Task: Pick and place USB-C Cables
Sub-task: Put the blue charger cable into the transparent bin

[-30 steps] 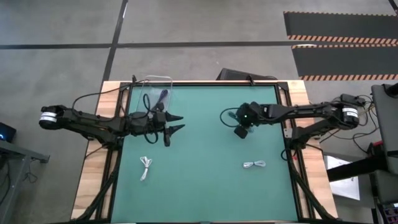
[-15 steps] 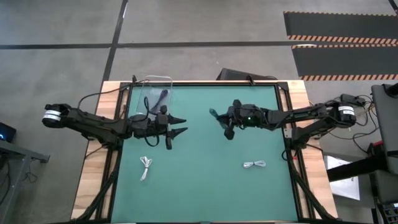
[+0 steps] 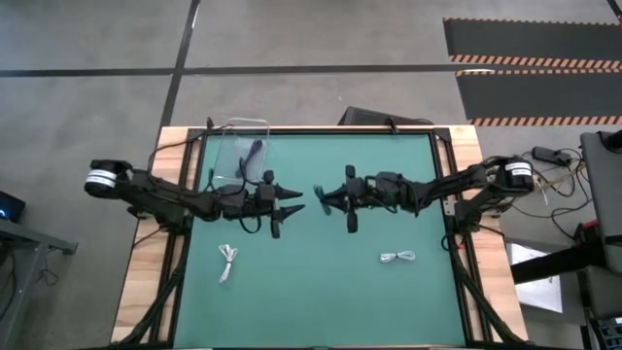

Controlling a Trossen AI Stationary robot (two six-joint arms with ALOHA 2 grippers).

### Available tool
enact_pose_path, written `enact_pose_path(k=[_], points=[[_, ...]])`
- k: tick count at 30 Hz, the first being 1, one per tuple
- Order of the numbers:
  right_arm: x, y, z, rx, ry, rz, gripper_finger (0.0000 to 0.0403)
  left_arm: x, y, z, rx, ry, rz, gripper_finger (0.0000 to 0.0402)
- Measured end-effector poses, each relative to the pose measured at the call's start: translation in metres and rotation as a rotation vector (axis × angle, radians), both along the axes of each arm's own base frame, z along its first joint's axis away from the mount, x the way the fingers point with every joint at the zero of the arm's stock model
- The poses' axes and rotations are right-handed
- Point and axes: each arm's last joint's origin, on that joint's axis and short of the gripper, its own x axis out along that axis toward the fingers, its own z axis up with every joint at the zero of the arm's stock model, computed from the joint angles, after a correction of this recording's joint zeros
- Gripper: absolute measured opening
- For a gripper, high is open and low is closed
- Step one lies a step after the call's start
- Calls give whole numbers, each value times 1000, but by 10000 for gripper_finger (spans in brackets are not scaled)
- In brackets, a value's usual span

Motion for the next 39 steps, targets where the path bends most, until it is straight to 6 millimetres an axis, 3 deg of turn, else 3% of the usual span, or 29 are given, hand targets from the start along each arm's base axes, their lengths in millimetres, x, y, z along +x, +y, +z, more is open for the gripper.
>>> enact_pose_path(k=[8,20,31,39], points=[[7,3,0,0,-121,82,13,11,-1,-10,-46,-32,-7,147],[8,4,0,11,-148,106,13,35,-4,-25,-82,-83,-72,147],[8,4,1,13,-157,114,13,62,-7,-26,-97,-119,-131,146],[8,5,1,8,-158,121,12,67,-8,-27,-89,-116,-136,107]])
